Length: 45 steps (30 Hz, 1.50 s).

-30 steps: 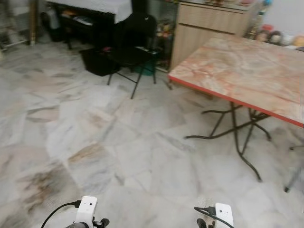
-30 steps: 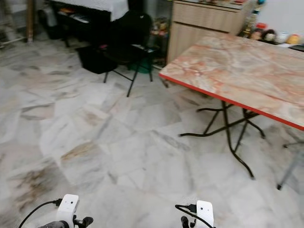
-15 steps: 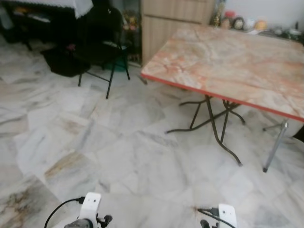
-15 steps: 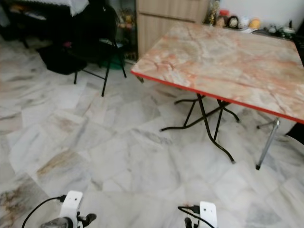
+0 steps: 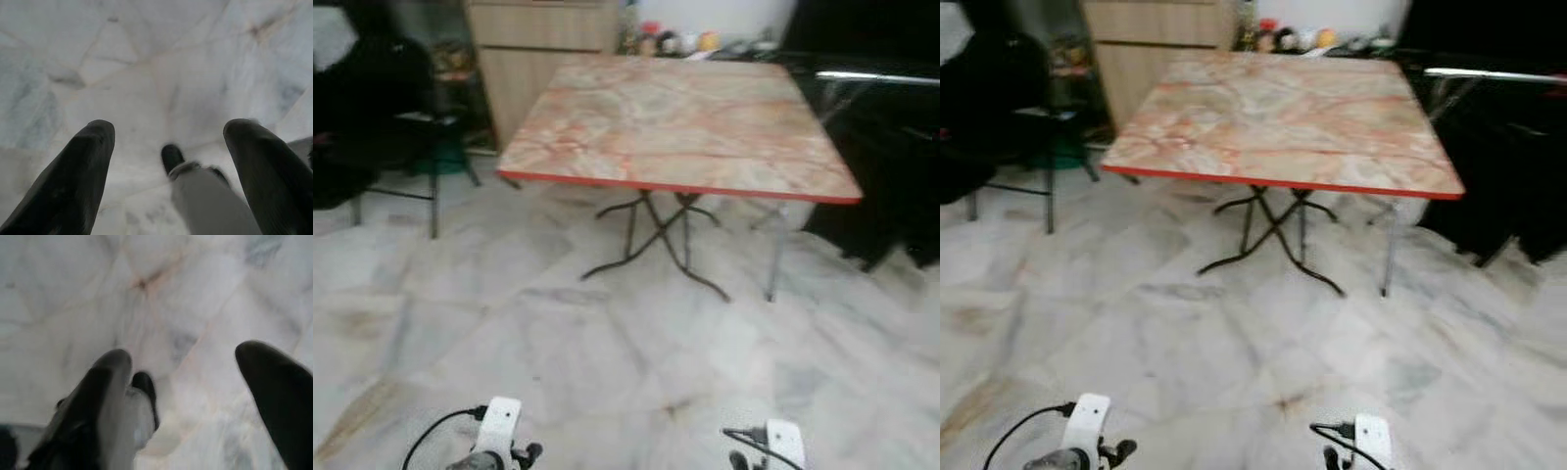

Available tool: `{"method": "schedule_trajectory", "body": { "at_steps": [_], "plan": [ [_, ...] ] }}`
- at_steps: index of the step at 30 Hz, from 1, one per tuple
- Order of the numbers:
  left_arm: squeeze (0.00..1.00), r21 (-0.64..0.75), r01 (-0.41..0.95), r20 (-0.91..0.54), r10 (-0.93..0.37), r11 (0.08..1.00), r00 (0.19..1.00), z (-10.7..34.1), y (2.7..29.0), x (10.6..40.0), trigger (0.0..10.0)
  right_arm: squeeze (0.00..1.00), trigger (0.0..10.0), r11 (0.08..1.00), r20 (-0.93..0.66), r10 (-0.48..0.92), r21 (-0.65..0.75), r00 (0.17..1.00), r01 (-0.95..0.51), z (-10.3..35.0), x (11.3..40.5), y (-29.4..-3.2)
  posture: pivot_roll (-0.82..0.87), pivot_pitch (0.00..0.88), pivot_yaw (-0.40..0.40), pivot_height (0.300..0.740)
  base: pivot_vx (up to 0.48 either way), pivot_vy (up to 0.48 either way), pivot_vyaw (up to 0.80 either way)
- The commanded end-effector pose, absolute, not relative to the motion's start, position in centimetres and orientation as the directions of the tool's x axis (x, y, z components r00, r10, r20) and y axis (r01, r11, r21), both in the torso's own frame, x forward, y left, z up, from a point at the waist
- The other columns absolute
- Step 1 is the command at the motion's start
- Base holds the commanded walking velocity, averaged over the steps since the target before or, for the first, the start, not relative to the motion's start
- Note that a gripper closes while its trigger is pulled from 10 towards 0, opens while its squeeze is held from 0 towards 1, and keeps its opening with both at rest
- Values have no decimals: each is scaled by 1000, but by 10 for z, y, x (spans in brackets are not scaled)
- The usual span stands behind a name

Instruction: Hang hanger

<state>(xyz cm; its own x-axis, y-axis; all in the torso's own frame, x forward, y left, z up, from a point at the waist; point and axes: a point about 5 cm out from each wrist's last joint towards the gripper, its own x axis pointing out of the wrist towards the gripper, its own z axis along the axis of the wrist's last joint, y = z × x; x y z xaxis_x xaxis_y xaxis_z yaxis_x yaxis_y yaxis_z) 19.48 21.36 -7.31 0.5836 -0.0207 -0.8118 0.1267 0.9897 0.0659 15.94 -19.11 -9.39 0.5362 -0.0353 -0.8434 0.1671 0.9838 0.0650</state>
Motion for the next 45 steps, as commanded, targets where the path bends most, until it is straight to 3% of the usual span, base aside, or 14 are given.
{"method": "schedule_trajectory", "body": {
  "at_steps": [1, 15, 45],
  "plan": [
    [0, 82, 134, -821, -10, 988, 571, -74, 215, 192, 10000, 0, 10000, 980, -835, -50, 66, 548, 190, -93, 161, -194, -101, 0, -9, 740, 0, 0, 0],
    [0, 112, 127, -820, 20, 985, 573, -72, 217, 196, 10000, 0, 10000, 971, -821, -59, 84, 568, 223, -91, 165, -194, -96, 0, -3, 740, 0, -54, 0],
    [0, 114, 127, -814, 19, 985, 581, -72, 216, 196, 10000, 0, 10000, 974, -820, -68, 67, 568, 214, -90, 165, -195, -88, 0, -8, 740, 0, -351, 0]
  ]
}}
